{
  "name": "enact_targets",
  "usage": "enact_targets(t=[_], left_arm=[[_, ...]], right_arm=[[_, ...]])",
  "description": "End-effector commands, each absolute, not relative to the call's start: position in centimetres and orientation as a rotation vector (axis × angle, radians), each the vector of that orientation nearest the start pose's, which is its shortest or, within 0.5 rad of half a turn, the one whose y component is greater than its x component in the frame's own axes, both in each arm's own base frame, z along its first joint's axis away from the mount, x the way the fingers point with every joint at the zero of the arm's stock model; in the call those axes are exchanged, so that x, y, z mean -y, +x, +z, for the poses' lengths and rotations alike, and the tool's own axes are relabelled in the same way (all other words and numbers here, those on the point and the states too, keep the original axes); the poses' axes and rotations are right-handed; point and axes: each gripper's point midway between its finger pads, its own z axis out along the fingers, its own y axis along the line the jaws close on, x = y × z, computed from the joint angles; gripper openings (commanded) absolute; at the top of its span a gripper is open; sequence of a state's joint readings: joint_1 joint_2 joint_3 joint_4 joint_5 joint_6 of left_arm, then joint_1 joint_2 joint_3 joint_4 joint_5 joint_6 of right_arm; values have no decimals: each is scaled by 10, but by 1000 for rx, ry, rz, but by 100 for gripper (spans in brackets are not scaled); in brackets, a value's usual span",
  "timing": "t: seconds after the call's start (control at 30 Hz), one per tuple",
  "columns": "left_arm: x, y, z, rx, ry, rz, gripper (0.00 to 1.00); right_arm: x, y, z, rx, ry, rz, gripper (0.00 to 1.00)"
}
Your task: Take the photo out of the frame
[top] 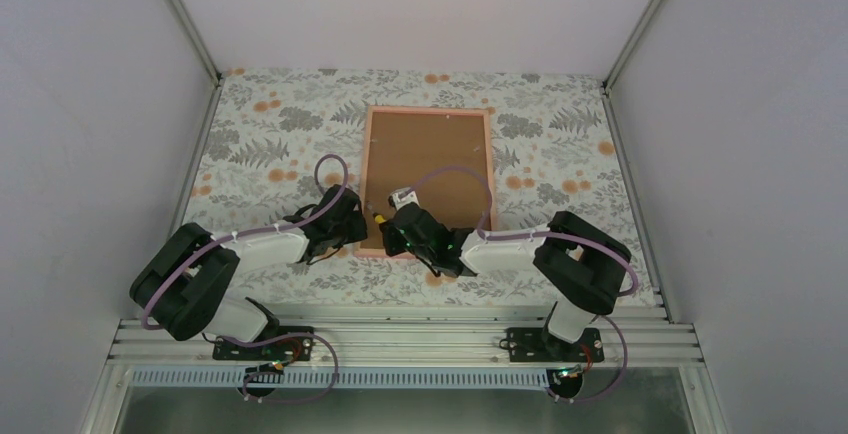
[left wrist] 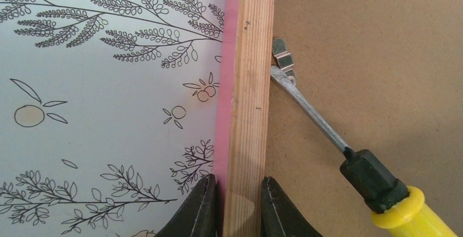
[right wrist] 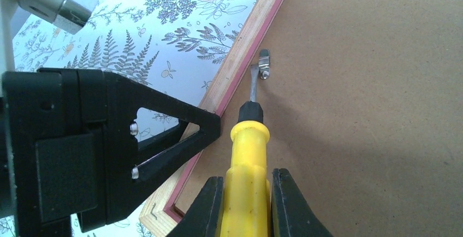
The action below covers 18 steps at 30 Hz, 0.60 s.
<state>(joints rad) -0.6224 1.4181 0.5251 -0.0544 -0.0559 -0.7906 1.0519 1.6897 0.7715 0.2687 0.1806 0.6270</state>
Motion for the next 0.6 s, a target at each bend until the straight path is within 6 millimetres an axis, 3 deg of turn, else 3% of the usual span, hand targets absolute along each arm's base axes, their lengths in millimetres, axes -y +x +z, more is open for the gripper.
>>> enact_targets(t=[0.0, 0.37, 0.57], left_arm=[[178, 237, -6, -2724, -299, -499, 8], [179, 236, -5, -2718, -314, -503, 8], [176, 233, -4, -2725, -300, -487, 8]], right_arm=[[-349, 264, 70, -2277, -221, 583, 4], [-340, 266, 76, -2259, -117, 550, 4], [-347, 261, 106, -2178, -210, 643, 4]])
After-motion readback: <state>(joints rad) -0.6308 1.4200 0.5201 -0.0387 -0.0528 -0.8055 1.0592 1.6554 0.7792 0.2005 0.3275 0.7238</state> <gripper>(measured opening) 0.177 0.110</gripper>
